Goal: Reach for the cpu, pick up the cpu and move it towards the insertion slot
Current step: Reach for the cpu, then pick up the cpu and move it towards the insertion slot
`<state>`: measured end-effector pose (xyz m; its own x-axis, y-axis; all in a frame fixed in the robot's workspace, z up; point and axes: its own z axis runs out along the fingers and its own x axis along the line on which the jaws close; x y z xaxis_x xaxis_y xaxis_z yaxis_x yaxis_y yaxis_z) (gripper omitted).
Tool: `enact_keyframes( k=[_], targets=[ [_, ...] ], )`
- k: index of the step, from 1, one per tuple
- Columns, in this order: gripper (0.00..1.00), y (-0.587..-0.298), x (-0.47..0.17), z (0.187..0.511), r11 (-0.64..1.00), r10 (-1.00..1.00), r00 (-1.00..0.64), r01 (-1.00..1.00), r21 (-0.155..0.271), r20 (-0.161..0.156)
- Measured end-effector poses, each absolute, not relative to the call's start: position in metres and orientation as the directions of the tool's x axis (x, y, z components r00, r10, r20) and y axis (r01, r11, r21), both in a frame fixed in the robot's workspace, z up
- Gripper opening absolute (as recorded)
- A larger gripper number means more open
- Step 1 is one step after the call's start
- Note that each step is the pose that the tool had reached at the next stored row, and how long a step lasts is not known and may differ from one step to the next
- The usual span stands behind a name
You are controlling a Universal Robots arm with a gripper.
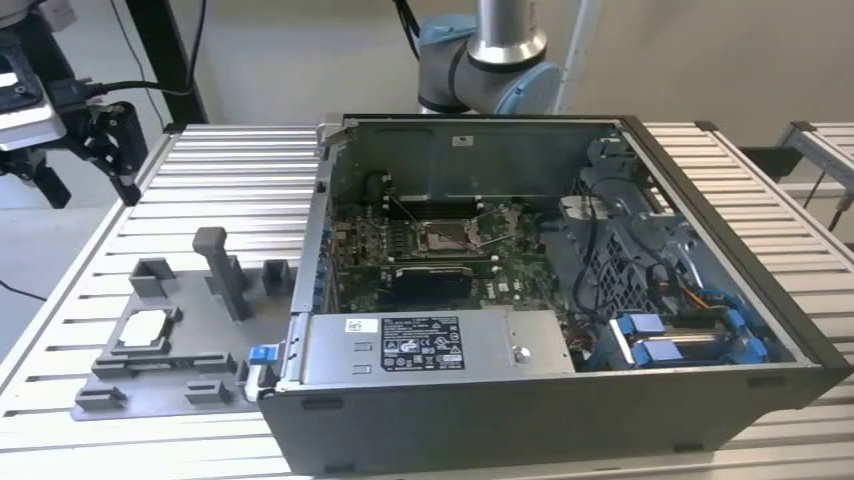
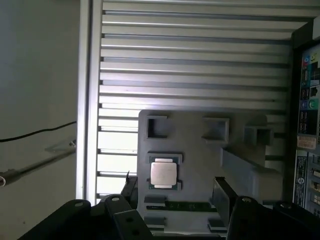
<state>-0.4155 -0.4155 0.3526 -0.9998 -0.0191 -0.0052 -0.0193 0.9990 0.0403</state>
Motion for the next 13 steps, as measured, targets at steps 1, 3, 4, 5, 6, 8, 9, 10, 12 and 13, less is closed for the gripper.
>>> enact_keyframes(
  k=[1, 3, 4, 5, 6, 8, 9, 10, 12, 13],
  targets=[
    [1.00, -0.4155, -0.4156, 0.3526, 0.999, -0.019, -1.000, -0.019, 0.040, -0.005],
    [1.00, -0.4155, -0.4160, 0.3527, 0.999, -0.019, -1.000, -0.019, 0.040, -0.005],
    [1.00, -0.4155, -0.4161, 0.3526, 0.999, -0.019, -1.000, -0.019, 0.040, -0.005],
    [1.00, -0.4155, -0.4162, 0.3526, 0.999, -0.019, -1.000, -0.019, 0.040, -0.005],
    [1.00, -0.4155, -0.4164, 0.3526, 0.999, -0.019, -1.000, -0.019, 0.040, -0.005],
    [1.00, -0.4155, -0.4166, 0.3526, 0.999, -0.019, -1.000, -0.019, 0.040, -0.005],
    [1.00, -0.4155, -0.4166, 0.3521, 0.999, -0.019, -1.000, -0.019, 0.040, -0.005],
    [1.00, -0.4155, -0.4167, 0.3512, 0.999, -0.019, -1.000, -0.019, 0.040, -0.005],
    [1.00, -0.4155, -0.4167, 0.3493, 0.999, -0.019, -1.000, -0.019, 0.040, -0.004],
    [1.00, -0.4154, -0.4167, 0.3485, 0.999, -0.019, -1.000, -0.019, 0.040, -0.003]
  ],
)
